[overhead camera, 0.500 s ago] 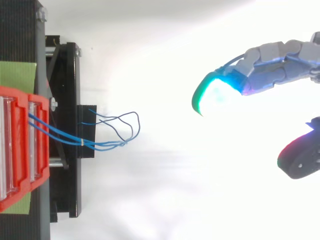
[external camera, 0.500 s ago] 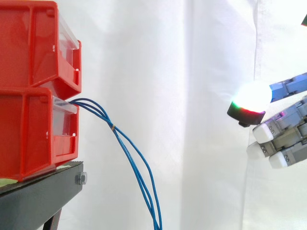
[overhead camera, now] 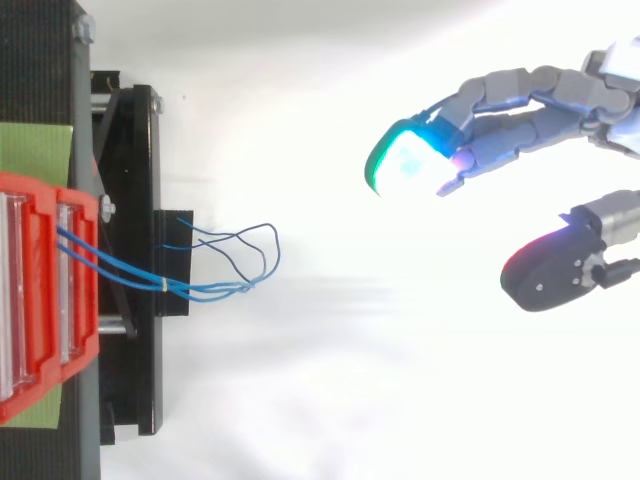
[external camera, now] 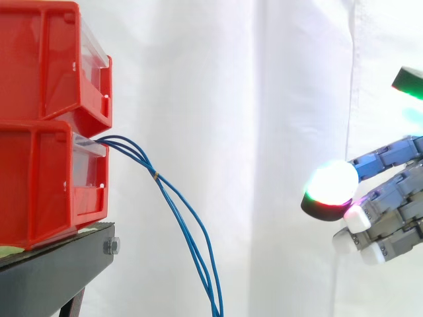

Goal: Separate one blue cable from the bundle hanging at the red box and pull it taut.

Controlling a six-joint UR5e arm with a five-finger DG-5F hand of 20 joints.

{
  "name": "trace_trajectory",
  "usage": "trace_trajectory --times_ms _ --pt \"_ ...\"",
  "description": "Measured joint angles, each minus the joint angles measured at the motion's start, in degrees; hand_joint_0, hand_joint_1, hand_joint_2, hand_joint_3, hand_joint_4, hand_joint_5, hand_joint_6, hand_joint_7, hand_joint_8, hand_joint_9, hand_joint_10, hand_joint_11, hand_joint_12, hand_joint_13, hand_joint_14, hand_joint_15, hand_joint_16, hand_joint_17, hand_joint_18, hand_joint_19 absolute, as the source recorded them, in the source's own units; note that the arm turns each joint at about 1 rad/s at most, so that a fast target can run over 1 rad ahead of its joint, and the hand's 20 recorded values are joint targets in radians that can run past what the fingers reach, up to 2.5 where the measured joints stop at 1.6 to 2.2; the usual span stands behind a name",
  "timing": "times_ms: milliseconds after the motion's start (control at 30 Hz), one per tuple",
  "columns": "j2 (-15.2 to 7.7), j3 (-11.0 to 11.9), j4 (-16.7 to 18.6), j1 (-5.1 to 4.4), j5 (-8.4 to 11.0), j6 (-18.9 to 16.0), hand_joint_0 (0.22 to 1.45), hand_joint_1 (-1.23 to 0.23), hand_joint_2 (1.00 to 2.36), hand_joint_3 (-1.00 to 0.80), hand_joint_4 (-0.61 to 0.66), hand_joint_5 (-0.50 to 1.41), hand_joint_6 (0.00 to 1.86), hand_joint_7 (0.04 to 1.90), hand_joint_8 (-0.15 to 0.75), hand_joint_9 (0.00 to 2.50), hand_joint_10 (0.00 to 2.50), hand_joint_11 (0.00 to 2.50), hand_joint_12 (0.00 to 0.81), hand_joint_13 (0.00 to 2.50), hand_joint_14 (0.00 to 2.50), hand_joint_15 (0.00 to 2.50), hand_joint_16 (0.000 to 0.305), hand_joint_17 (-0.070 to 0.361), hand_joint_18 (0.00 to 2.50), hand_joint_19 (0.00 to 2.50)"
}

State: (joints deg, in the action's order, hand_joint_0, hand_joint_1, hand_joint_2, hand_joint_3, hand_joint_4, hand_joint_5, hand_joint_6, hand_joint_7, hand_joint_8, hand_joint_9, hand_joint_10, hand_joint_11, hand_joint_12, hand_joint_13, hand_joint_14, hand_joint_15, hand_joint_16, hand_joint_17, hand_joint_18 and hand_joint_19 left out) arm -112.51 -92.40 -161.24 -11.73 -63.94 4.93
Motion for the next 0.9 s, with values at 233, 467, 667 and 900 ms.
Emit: trace_trajectory --times_ms 233,467,667,900 --pt "-2.76 2.35 0.33 0.71 0.35 0.37 0.54 -0.68 1.00 -0.50 0.30 -0.20 0.50 0.84 0.348 0.66 0.01 0.25 0.303 0.58 0.01 0.17 0.030 0.067 0.39 0.17" --pt "-5.78 5.50 -1.79 1.88 0.21 -1.08 0.54 -0.67 1.00 -0.50 0.30 -0.20 0.50 0.84 0.347 0.66 0.01 0.27 0.304 0.59 0.01 0.18 0.030 0.067 0.40 0.18" --pt "-7.90 8.15 -1.96 3.07 0.15 -0.91 0.54 -0.67 1.00 -0.50 0.30 -0.20 0.50 0.85 0.347 0.67 0.01 0.27 0.305 0.59 0.01 0.18 0.030 0.067 0.40 0.18" --pt "-9.00 8.90 -0.62 3.46 0.23 1.32 0.54 -0.67 1.00 -0.50 0.30 -0.20 0.50 0.85 0.349 0.67 0.01 0.28 0.306 0.60 0.01 0.19 0.030 0.069 0.41 0.19"
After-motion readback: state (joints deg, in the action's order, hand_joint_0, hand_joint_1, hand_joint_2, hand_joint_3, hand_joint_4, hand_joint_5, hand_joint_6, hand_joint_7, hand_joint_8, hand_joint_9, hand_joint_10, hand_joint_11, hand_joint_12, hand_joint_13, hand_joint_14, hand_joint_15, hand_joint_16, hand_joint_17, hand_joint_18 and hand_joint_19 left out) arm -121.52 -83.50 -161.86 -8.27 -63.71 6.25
